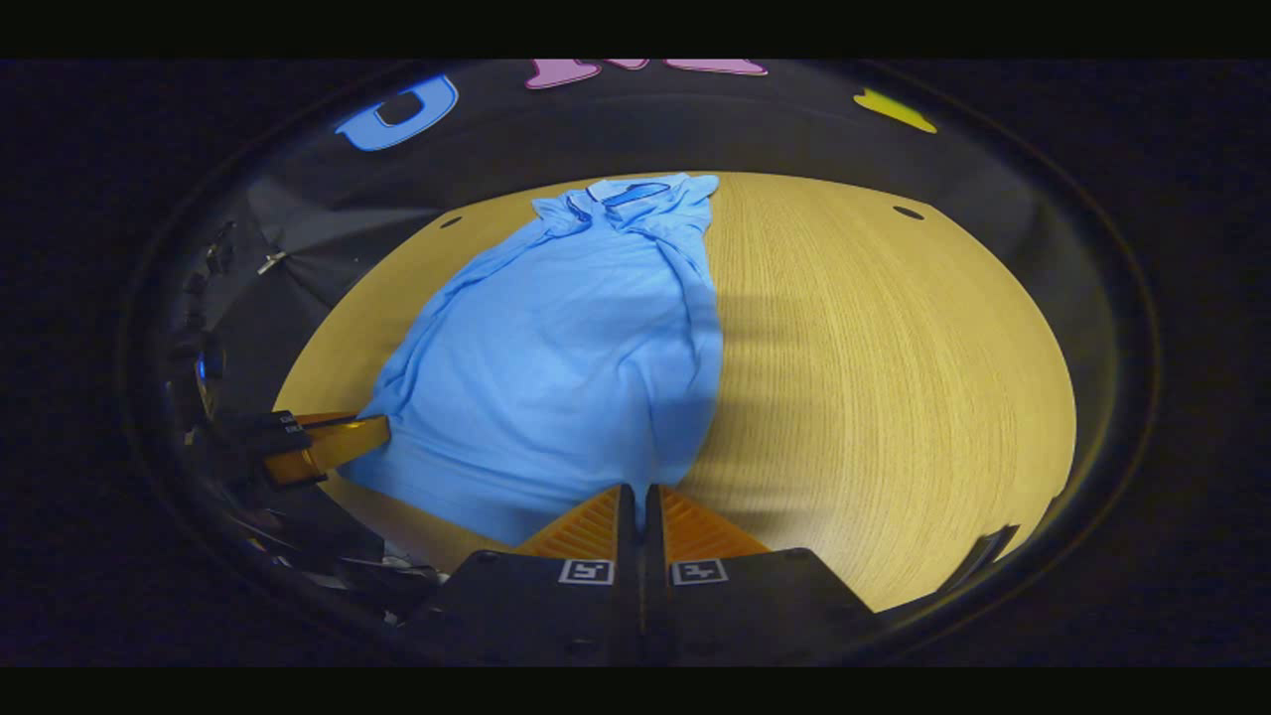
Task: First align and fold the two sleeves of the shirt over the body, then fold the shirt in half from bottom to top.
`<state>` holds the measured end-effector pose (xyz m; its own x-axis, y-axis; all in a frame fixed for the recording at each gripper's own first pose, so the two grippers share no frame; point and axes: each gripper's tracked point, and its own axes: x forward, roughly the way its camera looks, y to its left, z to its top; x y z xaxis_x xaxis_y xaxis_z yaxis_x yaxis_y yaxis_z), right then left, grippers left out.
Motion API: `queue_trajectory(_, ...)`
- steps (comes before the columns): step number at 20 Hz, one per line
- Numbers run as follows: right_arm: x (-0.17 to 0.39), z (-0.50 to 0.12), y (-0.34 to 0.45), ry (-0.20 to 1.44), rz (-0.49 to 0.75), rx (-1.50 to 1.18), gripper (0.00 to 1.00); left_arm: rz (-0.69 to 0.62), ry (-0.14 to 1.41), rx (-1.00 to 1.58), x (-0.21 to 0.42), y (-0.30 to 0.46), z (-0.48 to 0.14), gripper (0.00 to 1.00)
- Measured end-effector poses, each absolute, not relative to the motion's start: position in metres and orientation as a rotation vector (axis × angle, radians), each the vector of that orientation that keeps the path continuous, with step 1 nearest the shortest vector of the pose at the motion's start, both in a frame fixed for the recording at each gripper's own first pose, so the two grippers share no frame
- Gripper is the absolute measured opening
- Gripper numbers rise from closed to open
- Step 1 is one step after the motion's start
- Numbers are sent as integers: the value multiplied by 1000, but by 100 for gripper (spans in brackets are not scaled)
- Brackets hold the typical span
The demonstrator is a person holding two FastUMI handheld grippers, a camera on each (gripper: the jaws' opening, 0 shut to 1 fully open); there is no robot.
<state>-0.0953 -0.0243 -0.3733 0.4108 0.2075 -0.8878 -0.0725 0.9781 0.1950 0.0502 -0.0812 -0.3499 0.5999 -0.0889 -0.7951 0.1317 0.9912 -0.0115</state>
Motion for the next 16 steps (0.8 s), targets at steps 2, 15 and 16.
queue_trajectory(2,-81,-354,-24,1108,190,132,6,-133,902,41,59,-85,-331,6)
queue_trajectory(15,129,-255,-35,817,226,130,3,-124,668,-57,232,-105,-196,6)
queue_trajectory(16,145,-252,-38,796,222,124,0,-120,650,-58,250,-106,-191,6)
